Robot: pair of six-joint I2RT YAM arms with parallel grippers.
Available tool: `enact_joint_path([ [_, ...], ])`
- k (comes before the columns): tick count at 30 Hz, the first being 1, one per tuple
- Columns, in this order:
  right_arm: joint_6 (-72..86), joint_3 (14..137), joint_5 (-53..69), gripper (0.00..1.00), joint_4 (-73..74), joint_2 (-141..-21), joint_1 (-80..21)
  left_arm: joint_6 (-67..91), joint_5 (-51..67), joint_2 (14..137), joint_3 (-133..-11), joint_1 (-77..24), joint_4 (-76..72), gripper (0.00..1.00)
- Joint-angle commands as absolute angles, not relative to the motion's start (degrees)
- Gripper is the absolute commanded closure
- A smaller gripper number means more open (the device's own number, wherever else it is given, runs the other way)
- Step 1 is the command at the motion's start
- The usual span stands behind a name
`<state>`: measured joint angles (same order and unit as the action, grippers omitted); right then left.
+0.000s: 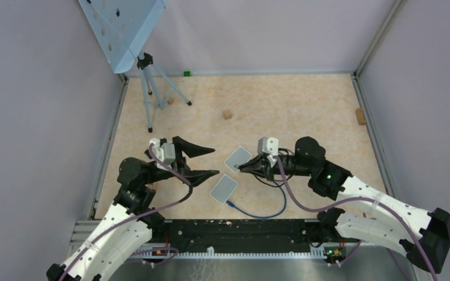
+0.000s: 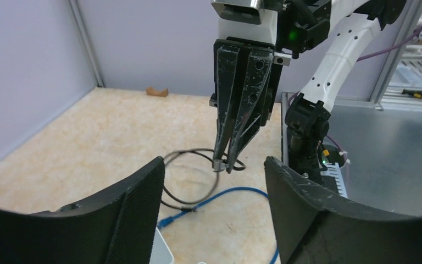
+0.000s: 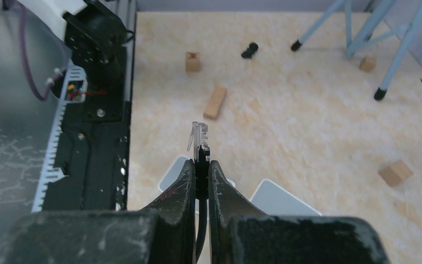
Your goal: Insert the plug into the switch port
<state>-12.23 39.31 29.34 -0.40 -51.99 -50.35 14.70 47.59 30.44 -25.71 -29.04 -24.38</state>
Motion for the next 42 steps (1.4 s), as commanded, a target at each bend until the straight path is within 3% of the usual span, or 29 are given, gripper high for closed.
enact_joint_path([
  [1,-7.78,38.54,37.74,1.0,-10.44,-48.7,-50.27,8.35,53.86,34.34,-34.71,-29.56,-16.65,0.32],
  [3,-7.91,38.87,38.37,1.0,-10.69,-48.44,-50.27,5.33,57.38,36.96,-37.97,-29.97,-12.93,0.37],
  [7,-7.42,38.98,39.87,1.0,-12.39,-48.49,-50.25,-4.05,60.16,40.51,-42.95,-31.91,-5.94,0.36],
  [11,-6.33,38.63,42.52,1.0,-15.6,-48.43,-50.27,-12.61,56.87,44.11,-47.19,-35.69,2.2,0.36],
  [20,-4.95,37.56,42.71,1.0,-16.65,-47.83,-50.27,-20.11,51.47,50.74,-50.88,-46.19,6.45,0.48],
  [24,-4.61,36.35,42.36,1.0,-16.8,-46.25,-50.27,-20.82,51.48,51.06,-51.06,-46.76,6.78,0.61],
  [31,-4.31,35.34,41.32,1.0,-16.35,-45.36,-50.25,-20.57,50.53,51.17,-51.07,-46.93,7.17,0.98],
  [34,-4.86,35.3,40.86,1.0,-16.12,-45.09,-50.27,-19.4,47.19,51.24,-51.02,-46.87,7.81,1.0],
  [35,-5.51,35.33,40.42,0.95,-15.71,-44.87,-50.27,-18.37,46.02,51.37,-50.86,-46.85,7.84,1.0],
  [39,-8.41,33.51,34.56,0.26,-14.22,-43.75,-50.27,-10.95,40.15,50.54,-49.7,-46.86,6.24,1.0],
  [42,-12.51,29.69,30.85,0.2,-17.93,-42.5,-50.28,1.7,28.65,48.48,-47.47,-46.89,3.62,1.0],
])
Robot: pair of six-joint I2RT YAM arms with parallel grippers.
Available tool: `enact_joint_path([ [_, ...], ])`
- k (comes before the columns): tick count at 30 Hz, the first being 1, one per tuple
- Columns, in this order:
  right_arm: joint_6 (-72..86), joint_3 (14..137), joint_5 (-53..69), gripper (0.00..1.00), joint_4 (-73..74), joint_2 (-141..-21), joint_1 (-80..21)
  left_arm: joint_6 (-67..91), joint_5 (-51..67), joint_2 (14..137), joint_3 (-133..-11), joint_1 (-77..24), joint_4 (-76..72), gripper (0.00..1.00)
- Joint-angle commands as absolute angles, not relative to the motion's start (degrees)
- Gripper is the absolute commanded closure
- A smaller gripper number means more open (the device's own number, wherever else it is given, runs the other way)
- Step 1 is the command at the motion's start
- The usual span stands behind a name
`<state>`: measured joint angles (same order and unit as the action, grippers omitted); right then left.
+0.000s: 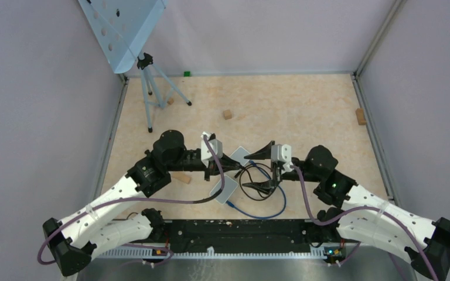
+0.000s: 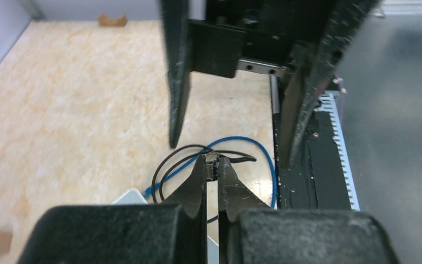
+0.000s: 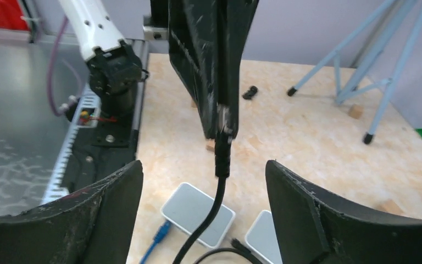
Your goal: Insert the plug into the switch port
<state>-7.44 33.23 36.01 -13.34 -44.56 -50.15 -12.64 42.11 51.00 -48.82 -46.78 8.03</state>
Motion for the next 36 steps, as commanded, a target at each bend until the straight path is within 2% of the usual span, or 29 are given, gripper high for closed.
enact_joint_path([
  [1,-14.06,27.97,30.1,0.2,-20.16,-42.17,-50.27,6.76,24.05,47.47,-46.48,-46.87,2.59,1.0],
  [5,-16.9,19.45,24.71,0.19,-36.97,-43.01,-51.28,28.58,7.11,44.29,-43.84,-46.85,4.5,1.0],
  [8,-18.28,17.16,16.45,0.19,-48.62,-47.18,-54.48,41.13,6.83,43.02,-40.9,-46.9,4.02,1.0],
  [11,-23.59,19.4,9.48,0.19,-52.3,-52.87,-59.19,50.37,8.39,42.39,-37.75,-46.88,2.43,1.0],
  [15,-28.16,21.65,2.95,0.19,-57.01,-58.89,-63.1,53.79,10.17,42.21,-36.76,-46.91,1.15,1.0],
  [18,-28.05,21.55,2.88,0.28,-60.56,-61.21,-63.54,53.07,9.95,41.87,-37.68,-46.87,2.48,1.0],
  [21,-27.94,21.58,3.67,0.46,-60.24,-62.31,-63.71,52.44,9.57,41.67,-38.09,-46.91,3.37,1.0],
  [24,-27.86,21.0,3.97,0.59,-60.41,-62.95,-63.75,52.96,10.03,41.67,-37.82,-46.85,3.29,1.0],
  [27,-27.66,20.46,4.2,0.64,-60.18,-62.93,-63.72,53.62,10.5,41.82,-37.44,-46.87,2.89,1.0],
  [32,-27.82,20.49,4.99,0.65,-57.59,-63.06,-63.72,53.97,10.97,41.84,-37.25,-46.85,2.02,1.0],
  [36,-28.29,20.45,5.14,0.7,-56.22,-63.15,-63.72,54.14,11.33,41.68,-37.48,-46.86,2.1,1.0],
])
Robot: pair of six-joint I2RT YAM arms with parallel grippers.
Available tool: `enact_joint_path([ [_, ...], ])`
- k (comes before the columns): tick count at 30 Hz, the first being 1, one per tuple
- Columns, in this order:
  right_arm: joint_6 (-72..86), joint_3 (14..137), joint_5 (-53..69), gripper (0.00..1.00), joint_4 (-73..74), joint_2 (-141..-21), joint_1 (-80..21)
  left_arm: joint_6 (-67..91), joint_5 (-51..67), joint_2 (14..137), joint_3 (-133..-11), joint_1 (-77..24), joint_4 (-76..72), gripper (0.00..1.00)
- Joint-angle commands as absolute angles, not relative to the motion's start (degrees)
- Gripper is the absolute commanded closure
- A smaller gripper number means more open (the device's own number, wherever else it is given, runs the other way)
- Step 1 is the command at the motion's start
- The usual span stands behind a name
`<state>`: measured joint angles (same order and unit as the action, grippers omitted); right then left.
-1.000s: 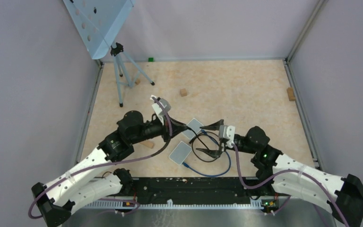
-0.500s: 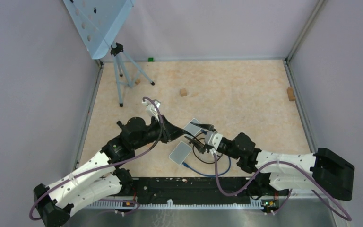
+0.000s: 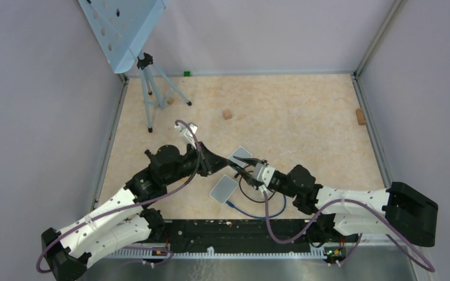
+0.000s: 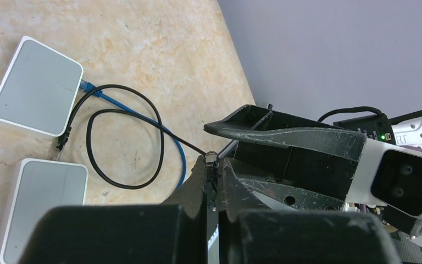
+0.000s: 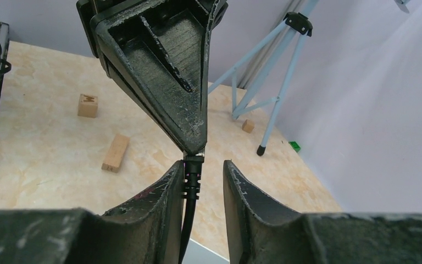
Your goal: Insert the plug into the switch port
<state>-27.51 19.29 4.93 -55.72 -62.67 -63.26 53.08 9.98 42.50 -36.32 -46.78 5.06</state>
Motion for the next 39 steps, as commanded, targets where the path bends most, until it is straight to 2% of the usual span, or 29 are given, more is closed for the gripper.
enact_joint_path([
  [1,-28.26,20.42,5.1,0.71,-56.19,-63.19,-63.76,54.14,11.38,41.56,-37.52,-46.85,2.15,1.0],
  [7,-28.25,20.5,5.58,1.0,-54.11,-63.02,-63.75,54.49,11.63,41.14,-37.2,-46.9,1.85,1.0],
  [11,-27.85,20.35,4.93,1.0,-53.06,-62.65,-63.74,53.94,11.99,40.77,-37.65,-46.89,1.61,1.0],
  [12,-27.42,20.36,4.65,1.0,-52.96,-62.31,-63.72,53.45,11.94,40.58,-37.73,-46.87,1.49,0.93],
  [13,-26.77,20.37,4.25,1.0,-52.75,-61.86,-63.74,52.27,11.92,40.24,-38.12,-46.92,1.37,0.79],
  [15,-24.59,20.44,2.94,1.0,-51.97,-60.18,-63.77,47.79,12.72,39.41,-38.97,-46.89,0.45,0.43],
  [16,-22.42,20.76,1.53,1.0,-51.35,-58.91,-63.75,44.91,12.77,38.68,-39.69,-46.87,0.44,0.3],
  [18,-17.81,21.59,-1.3,1.0,-49.04,-55.66,-63.72,40.26,11.55,37.06,-41.8,-46.85,0.88,0.11],
  [19,-16.15,22.05,-1.77,1.0,-47.35,-53.64,-63.72,37.93,10.77,36.1,-42.61,-46.85,1.43,0.07],
  [22,-12.43,23.5,-1.51,1.0,-42.03,-46.92,-63.76,31.45,10.13,32.46,-43.28,-46.88,0.51,0.09],
  [26,-7.96,23.84,-1.78,1.0,-40.44,-39.23,-63.68,24.66,14.02,28.09,-40.82,-46.85,-7.25,0.19],
  [31,-1.54,21.41,0.56,1.0,-48.24,-32.24,-63.68,18.18,21.82,26.67,-39.58,-46.9,-11.51,0.22],
  [35,1.17,21.59,8.03,1.0,-53.01,-29.44,-63.68,14.25,30.66,26.98,-38.46,-46.87,-15.44,0.24],
  [39,1.58,23.25,16.06,1.0,-56.81,-28.83,-63.68,13.18,33.26,26.92,-37.52,-46.92,-15.95,0.26],
])
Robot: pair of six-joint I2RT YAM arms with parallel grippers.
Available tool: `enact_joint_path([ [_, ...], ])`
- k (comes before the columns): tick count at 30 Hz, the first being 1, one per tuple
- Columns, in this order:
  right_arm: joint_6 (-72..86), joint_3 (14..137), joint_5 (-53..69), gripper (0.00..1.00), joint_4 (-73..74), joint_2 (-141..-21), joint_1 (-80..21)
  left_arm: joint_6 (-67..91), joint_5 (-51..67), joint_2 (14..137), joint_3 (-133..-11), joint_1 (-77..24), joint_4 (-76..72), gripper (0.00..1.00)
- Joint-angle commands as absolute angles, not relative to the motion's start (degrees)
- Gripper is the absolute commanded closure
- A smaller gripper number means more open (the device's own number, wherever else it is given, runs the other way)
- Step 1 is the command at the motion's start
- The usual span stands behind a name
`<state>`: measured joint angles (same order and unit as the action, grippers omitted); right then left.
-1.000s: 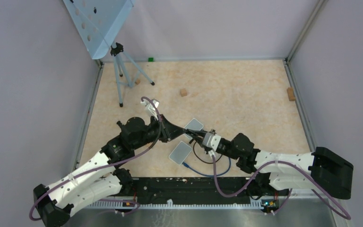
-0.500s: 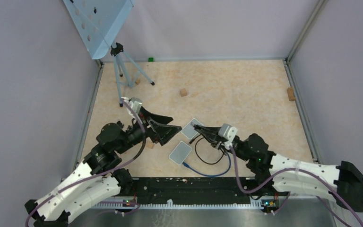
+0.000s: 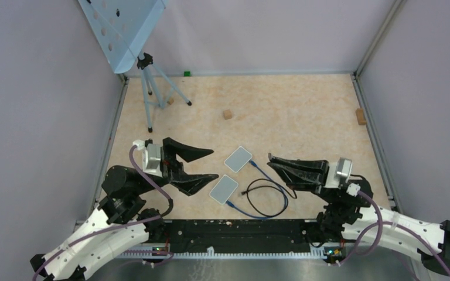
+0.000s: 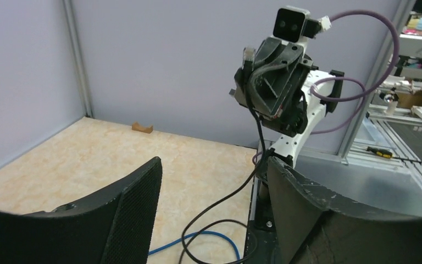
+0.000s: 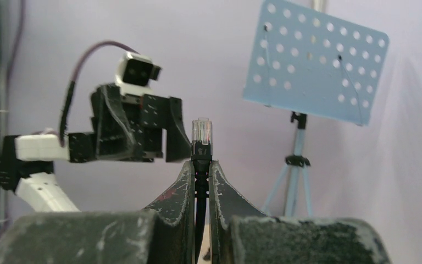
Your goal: Insert the plug into the switch port
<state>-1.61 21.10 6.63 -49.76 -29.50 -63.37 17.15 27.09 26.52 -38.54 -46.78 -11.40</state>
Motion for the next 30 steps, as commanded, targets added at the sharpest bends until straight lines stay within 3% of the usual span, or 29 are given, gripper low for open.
enact_joint_path([
  [1,1.59,23.85,17.81,1.0,-57.05,-28.89,-63.68,13.04,33.43,26.78,-37.2,-46.87,-15.93,0.26],
  [7,2.31,26.11,26.06,1.0,-60.69,-29.73,-63.64,12.24,33.35,26.01,-36.39,-46.89,-15.6,0.27],
  [19,4.97,29.06,29.34,1.0,-63.94,-32.07,-63.66,11.2,36.32,25.95,-35.57,-46.89,-15.66,0.27],
  [26,-4.59,39.5,29.45,1.0,-35.31,-35.61,-63.72,7.32,41.71,29.06,-37.78,-46.88,-22.03,0.13],
  [30,-9.38,42.59,27.87,1.0,-27.26,-38.88,-63.72,4.05,47.23,36.06,-43.76,-46.85,-21.0,0.06],
])
